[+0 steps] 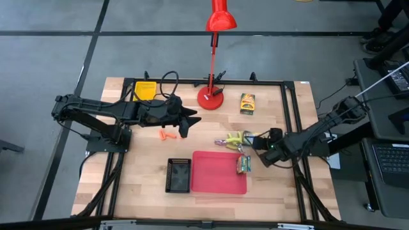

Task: Pick & Place School Supplies
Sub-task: Put the bottom yellow crayon box into the red bin

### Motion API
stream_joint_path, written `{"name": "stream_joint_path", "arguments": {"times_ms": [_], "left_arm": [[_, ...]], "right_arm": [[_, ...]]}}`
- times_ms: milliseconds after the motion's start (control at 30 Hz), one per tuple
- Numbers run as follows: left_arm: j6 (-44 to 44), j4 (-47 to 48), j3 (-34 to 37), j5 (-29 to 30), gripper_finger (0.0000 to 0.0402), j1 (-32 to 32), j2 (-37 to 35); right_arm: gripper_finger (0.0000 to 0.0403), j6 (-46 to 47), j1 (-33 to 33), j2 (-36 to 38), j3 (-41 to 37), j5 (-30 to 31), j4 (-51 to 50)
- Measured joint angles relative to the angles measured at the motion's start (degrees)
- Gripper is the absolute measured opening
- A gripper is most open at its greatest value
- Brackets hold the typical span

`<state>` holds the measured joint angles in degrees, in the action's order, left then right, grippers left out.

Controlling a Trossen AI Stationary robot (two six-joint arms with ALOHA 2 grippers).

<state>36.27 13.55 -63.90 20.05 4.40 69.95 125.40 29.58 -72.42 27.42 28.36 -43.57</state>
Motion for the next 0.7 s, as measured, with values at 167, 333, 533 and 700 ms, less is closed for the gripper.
{"name": "stream_joint_path", "arguments": {"times_ms": [167, 333, 533, 700], "left_arm": [[0.5, 0.0, 0.0, 0.2, 0.02, 0.0, 0.0], [0.5, 0.0, 0.0, 0.4, 0.02, 0.0, 0.0], [0.2, 0.0, 0.0, 0.4, 0.02, 0.0, 0.0], [0.0, 0.0, 0.0, 0.4, 0.02, 0.0, 0.0]], "right_arm": [[0.0038, -3.1, -0.7, 0.1, 2.0, 2.2, 0.7], [0.0038, -5.3, -0.7, 0.1, 5.0, 5.2, 0.6], [0.0039, -8.2, -1.8, 0.1, 7.8, 6.8, 0.2], [0.0039, -13.3, -4.9, 0.1, 10.2, 8.1, 0.1]]}}
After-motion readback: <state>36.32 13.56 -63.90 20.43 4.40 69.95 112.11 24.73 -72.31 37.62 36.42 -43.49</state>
